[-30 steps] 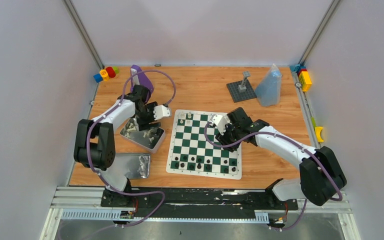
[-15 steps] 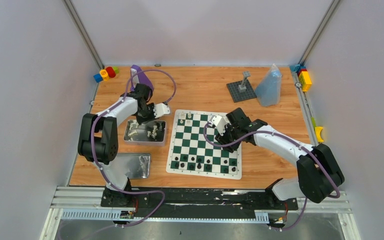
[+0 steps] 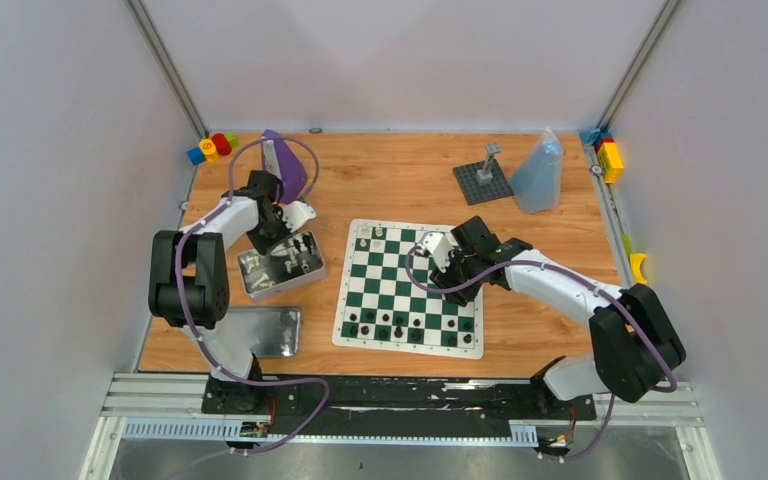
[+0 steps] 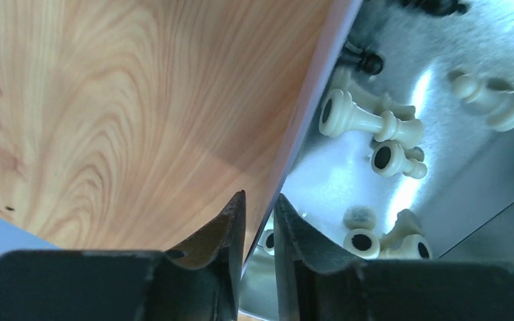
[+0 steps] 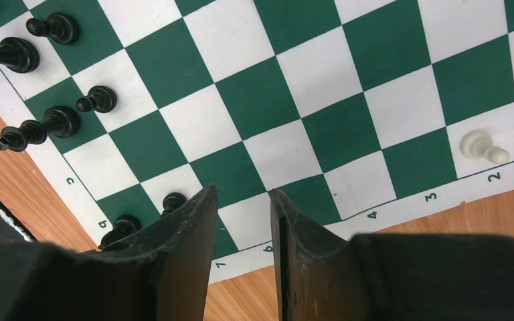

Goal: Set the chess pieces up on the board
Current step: Adjust the storage box at the center of the board.

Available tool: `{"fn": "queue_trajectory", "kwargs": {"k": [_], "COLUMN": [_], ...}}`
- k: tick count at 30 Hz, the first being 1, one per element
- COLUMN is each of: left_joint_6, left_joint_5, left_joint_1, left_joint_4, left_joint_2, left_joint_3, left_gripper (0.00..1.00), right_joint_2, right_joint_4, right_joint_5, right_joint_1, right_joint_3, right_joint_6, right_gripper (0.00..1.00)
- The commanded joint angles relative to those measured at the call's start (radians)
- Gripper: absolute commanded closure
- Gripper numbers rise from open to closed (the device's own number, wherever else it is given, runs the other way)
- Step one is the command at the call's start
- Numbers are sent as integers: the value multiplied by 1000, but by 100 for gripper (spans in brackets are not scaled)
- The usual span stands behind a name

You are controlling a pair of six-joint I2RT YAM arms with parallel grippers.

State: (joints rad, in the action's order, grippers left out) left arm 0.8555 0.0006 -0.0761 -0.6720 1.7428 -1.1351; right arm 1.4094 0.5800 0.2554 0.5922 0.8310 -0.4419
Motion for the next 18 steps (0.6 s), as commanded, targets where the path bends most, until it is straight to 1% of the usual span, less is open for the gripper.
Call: {"fn": "queue_trajectory", "kwargs": {"k": [1,5,7,11,14,18], "left_joint_6": [-85,-133,-162,-223,-284,-361], "left_joint_5": [-11,3,32,119,212,288], "left_joint_1": [30,31,31,32,29,23], "left_joint_4": [0,24,20,-16,-58,-110], "left_joint_2": [-61,-108,-139,-221,-271,-264], "left_joint_3": [15,-3,-14,-9,1,-5], "left_gripper": [65,52,50,49,49,51], "right_joint_2": [9,11,6,0,3,9], "right_joint_4": [-15,-14,-14,-14,-13,-14], "right_joint_5": [6,3,1,1,3,7], "right_joint_1": [-4,-3,-3,-3,-3,-3], "right_joint_3": [10,10,7,5,8,11], "right_joint_6": [5,5,5,4,2,1], "right_gripper": [64,64,64,64,64,64]}}
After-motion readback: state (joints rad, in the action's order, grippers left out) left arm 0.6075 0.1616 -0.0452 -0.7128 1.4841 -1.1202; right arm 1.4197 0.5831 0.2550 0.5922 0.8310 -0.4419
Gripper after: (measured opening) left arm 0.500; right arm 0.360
